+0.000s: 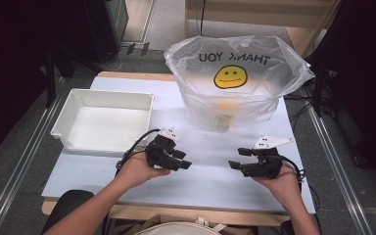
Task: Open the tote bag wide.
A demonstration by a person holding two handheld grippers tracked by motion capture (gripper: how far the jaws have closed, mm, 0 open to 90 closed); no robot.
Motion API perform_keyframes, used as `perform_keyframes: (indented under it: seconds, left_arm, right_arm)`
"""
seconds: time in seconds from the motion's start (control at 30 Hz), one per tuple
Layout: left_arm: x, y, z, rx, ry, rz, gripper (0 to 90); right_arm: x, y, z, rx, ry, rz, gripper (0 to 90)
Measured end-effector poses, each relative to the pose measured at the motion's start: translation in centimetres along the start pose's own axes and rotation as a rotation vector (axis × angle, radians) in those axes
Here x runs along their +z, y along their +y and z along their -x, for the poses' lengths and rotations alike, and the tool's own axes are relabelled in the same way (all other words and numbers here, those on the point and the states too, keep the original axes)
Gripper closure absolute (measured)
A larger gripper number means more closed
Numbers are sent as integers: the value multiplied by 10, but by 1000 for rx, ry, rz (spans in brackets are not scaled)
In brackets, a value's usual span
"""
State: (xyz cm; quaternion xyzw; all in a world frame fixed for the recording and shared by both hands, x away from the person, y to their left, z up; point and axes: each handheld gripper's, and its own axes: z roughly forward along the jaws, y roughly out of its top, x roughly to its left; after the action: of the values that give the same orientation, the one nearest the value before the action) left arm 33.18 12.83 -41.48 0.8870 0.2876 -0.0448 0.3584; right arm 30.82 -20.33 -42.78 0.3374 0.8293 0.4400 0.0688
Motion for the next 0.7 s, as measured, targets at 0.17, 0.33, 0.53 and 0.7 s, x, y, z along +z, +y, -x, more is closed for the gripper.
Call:
perform_keyframes:
  seconds: [0.17,0.33,0.53,0.7]
  left_arm:
    - [1,0,0,17,8,19,522]
    - [2,0,-2,26,21,35,499]
    - [2,3,-3,42,28,26,486]
    - [3,6,-5,44,25,16,475]
  right_arm:
    - [-3,-2,2,-3,4,4,401]
    - [-4,-3,5,41,28,-12,412]
    - [-7,-5,6,45,6,-21,417]
    - [-11,-8,7,49,-2,-5,424]
